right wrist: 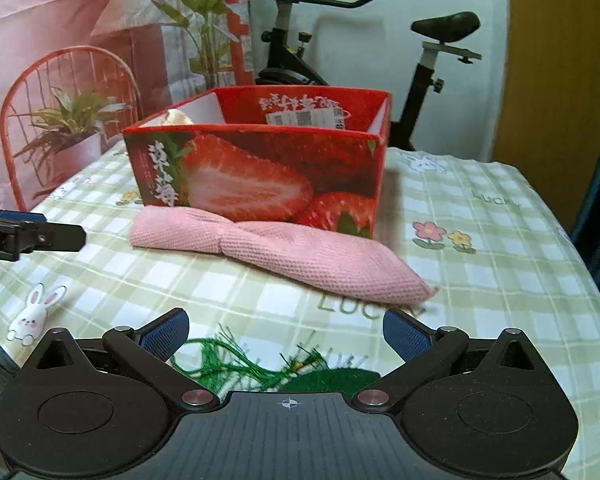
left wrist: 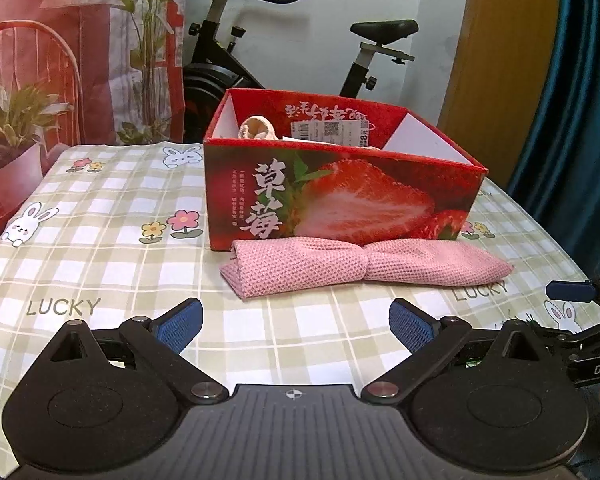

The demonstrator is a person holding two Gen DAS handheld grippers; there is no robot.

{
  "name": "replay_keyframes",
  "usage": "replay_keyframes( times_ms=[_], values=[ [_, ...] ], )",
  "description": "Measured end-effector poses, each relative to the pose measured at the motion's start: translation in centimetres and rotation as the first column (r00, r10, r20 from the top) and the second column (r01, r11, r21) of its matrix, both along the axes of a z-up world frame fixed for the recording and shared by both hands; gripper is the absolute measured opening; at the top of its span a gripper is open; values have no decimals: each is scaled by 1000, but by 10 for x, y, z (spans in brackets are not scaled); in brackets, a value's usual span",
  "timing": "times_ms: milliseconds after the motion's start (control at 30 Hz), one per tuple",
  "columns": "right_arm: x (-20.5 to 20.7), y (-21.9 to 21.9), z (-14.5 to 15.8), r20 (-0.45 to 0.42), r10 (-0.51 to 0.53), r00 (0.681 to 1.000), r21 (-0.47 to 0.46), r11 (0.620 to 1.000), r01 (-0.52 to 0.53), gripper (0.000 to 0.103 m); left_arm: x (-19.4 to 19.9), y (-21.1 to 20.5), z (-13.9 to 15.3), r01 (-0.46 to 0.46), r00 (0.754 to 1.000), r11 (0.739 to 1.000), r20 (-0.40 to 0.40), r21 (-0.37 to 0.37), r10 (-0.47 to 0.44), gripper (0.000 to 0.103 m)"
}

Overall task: Organize soft objects
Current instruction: 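Move both open grippers back toward the green tasseled item, then lower the right gripper around the green tasseled item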

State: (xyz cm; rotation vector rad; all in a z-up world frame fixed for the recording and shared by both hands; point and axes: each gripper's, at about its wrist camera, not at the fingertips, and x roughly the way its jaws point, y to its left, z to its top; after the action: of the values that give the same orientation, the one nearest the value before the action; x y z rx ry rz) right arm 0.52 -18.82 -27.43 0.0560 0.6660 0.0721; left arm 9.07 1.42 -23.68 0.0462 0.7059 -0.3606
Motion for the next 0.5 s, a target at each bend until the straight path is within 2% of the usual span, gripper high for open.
replay_keyframes(
  times_ms=[167,400,500],
  values=[
    [-5,-4,-2,-25,-21,999,-28,999,20,103,0,-3,-5,24,1000,1000,-18,-6,-24,100],
    [-6,-4,-12,-138,-18,990,-77,997,7,101,3,-3,-13,36,998,999,-50,-20,-37,100],
    [-5,-9,-15,-182,-18,983,-51,999,9,85,3,-3,-15,37,998,999,-56,-23,-38,100]
  ],
)
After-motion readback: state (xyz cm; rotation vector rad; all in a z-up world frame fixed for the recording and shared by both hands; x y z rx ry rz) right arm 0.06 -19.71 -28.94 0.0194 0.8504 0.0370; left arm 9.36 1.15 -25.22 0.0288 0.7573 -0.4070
